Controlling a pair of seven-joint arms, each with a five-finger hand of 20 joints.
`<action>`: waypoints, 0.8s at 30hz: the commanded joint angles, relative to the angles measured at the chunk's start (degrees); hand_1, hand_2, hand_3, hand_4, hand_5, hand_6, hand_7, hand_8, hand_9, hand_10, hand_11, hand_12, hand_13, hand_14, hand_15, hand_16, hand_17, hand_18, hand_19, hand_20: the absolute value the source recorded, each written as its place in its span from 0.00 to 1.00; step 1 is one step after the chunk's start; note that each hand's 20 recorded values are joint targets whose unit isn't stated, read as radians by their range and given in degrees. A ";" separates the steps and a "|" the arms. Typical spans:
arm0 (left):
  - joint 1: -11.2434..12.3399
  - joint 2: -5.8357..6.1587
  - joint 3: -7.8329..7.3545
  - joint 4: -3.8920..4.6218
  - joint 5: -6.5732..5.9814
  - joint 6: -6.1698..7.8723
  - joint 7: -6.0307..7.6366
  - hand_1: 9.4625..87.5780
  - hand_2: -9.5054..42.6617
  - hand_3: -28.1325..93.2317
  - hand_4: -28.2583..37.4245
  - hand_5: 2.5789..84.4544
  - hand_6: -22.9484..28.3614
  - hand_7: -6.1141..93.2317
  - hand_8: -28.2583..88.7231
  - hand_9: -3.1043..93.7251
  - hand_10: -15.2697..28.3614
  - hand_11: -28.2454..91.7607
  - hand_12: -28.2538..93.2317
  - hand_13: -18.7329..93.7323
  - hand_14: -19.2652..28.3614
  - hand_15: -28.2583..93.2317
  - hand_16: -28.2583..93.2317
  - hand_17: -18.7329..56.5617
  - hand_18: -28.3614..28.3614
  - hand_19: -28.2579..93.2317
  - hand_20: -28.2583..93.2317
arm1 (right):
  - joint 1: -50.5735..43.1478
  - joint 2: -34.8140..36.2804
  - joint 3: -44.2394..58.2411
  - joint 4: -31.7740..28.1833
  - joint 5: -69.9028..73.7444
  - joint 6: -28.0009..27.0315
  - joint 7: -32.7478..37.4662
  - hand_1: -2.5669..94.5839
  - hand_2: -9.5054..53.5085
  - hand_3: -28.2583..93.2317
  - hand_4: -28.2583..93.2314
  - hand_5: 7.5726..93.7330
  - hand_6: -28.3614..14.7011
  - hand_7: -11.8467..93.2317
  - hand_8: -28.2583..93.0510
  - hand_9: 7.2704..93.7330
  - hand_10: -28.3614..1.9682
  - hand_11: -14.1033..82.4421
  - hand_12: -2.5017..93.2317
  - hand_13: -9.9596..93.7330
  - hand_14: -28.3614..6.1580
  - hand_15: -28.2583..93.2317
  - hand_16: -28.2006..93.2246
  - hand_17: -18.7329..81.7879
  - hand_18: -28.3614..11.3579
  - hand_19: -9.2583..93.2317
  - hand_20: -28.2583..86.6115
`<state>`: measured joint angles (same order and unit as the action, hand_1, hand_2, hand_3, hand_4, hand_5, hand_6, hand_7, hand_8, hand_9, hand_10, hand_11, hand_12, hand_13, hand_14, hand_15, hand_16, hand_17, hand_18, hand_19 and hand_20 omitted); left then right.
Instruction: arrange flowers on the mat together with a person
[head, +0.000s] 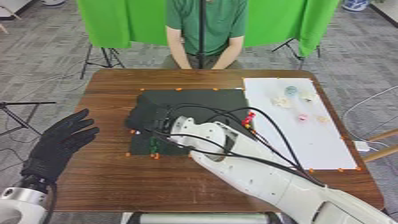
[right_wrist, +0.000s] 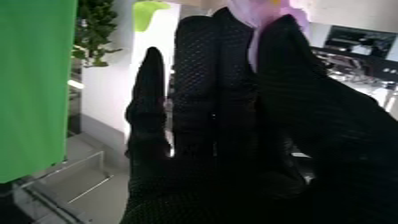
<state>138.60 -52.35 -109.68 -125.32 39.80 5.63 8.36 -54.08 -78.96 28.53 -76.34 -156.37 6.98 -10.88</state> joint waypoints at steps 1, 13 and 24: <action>0.37 -0.10 -0.22 0.35 0.23 -0.59 -0.96 0.28 0.13 0.80 0.09 0.38 0.55 0.25 0.16 0.34 0.64 0.42 0.39 0.40 0.73 0.53 0.23 0.18 0.89 0.64 0.30 | -0.37 0.14 -0.64 -0.42 -0.03 1.32 2.27 0.47 0.00 0.87 0.00 0.61 0.76 0.59 0.25 0.76 0.76 0.36 0.54 0.65 0.69 0.66 0.50 0.39 0.36 0.57 0.55; 0.47 0.03 -0.52 0.40 0.27 -0.94 -1.47 0.28 0.14 0.80 0.09 0.38 0.55 0.25 0.16 0.34 0.63 0.42 0.38 0.40 0.73 0.53 0.23 0.18 0.89 0.64 0.30 | -0.80 0.76 -0.29 -0.92 -0.13 -0.14 3.35 0.44 0.00 0.86 0.00 0.58 0.74 0.57 0.25 0.70 0.73 0.45 0.45 0.63 0.67 0.68 0.46 0.39 0.35 0.57 0.55; 0.60 0.01 -0.61 0.39 0.17 -1.08 -1.69 0.28 0.14 0.80 0.09 0.38 0.55 0.25 0.16 0.34 0.64 0.42 0.38 0.40 0.73 0.53 0.23 0.18 0.89 0.64 0.30 | -1.42 1.30 0.38 -2.08 1.36 -0.97 1.59 0.39 0.00 0.89 0.00 0.59 0.74 0.53 0.24 0.66 0.69 0.53 0.36 0.62 0.66 0.68 0.45 0.38 0.34 0.57 0.54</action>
<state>138.56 -52.23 -110.20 -125.24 39.84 4.98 7.32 -55.28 -78.19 28.39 -77.17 -156.06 6.23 -8.14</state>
